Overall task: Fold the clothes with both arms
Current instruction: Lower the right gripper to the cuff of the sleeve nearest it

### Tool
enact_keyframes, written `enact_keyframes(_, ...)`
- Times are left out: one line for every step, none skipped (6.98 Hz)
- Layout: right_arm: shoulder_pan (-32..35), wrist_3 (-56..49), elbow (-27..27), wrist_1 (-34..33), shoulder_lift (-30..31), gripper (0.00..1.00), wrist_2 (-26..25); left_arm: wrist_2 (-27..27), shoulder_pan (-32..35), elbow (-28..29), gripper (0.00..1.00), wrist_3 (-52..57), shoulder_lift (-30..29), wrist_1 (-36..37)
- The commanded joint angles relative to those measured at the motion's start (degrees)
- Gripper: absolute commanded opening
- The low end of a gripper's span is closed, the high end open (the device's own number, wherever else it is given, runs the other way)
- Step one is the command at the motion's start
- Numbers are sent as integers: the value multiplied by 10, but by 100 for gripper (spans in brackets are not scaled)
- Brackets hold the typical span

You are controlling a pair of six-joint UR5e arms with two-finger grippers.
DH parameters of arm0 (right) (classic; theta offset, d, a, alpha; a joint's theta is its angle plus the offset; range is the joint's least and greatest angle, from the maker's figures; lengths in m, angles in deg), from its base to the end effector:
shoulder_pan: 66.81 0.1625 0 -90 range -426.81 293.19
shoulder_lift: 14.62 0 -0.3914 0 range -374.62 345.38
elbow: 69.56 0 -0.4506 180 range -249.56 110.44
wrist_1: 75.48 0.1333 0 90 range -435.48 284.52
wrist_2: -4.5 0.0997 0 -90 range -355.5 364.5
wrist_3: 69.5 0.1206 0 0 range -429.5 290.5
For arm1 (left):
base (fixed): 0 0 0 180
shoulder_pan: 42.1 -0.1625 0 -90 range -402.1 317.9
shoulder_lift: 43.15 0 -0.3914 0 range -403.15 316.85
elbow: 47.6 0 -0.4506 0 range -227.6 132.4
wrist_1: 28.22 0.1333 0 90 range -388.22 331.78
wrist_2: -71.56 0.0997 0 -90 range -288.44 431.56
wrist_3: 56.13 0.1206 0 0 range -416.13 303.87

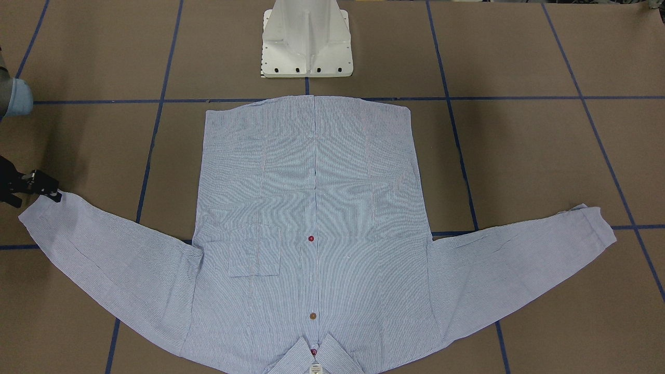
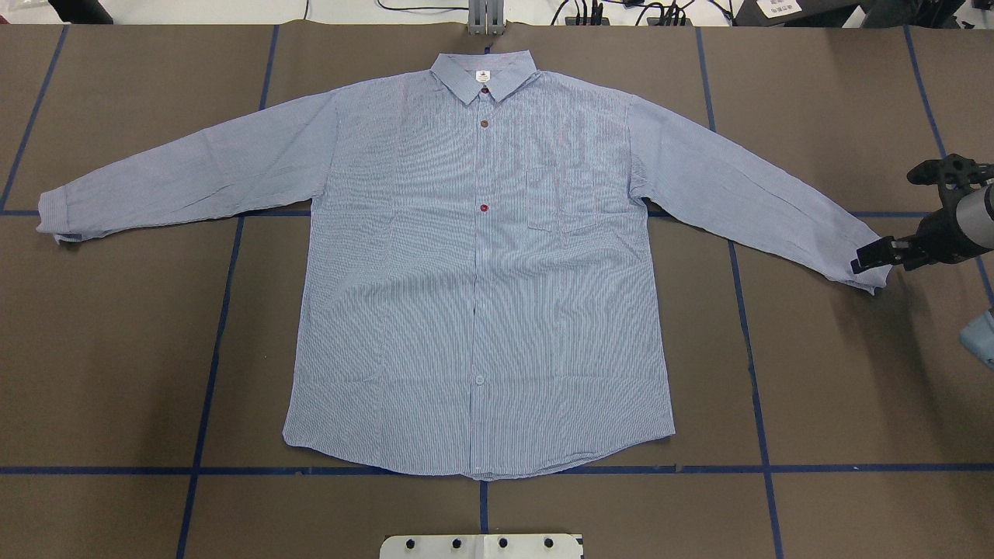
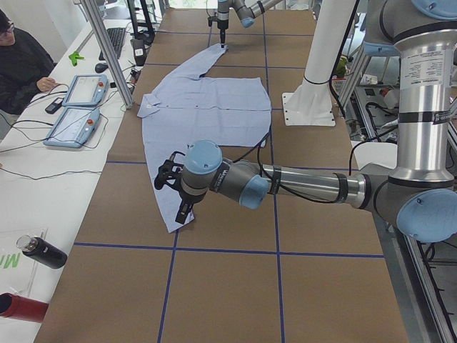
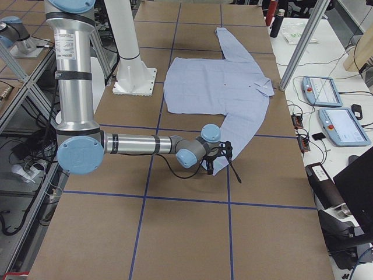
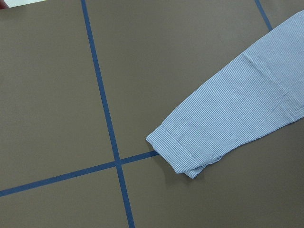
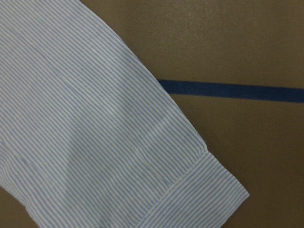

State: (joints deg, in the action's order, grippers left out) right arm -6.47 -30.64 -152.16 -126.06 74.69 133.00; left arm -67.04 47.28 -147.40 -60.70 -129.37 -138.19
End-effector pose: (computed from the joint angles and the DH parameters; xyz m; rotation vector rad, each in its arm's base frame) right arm -0.2399 -0.5390 0.6321 0.0858 -0.8477 -0.0410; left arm -0.0369 -0.5473 0.5338 0.3874 0.8509 0.1285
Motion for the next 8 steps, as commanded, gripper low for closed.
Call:
enact_keyframes(-1, 0, 4, 0, 2, 90, 0, -1, 0, -1, 100, 0, 0, 0)
enact_keyframes(-1, 0, 4, 0, 3, 79, 1, 0, 0, -1, 100, 0, 0, 0)
enact_keyframes(-1, 0, 4, -1, 3, 68, 1, 0, 0, -2, 100, 0, 0, 0)
enact_keyframes(-1, 0, 3, -1, 3, 65, 1, 0, 1, -3, 100, 0, 0, 0)
enact_keyframes(-1, 0, 3, -2, 2, 61, 2, -1, 1, -3, 100, 0, 0, 0)
enact_keyframes(-1, 0, 3, -2, 1, 56, 2, 0, 1, -3, 100, 0, 0, 0)
enact_keyframes(-1, 0, 2, -6, -3, 47, 3, 0, 0, -3, 100, 0, 0, 0)
enact_keyframes(-1, 0, -2, -17, -5, 42, 5, 0, 0, -2, 100, 0, 0, 0)
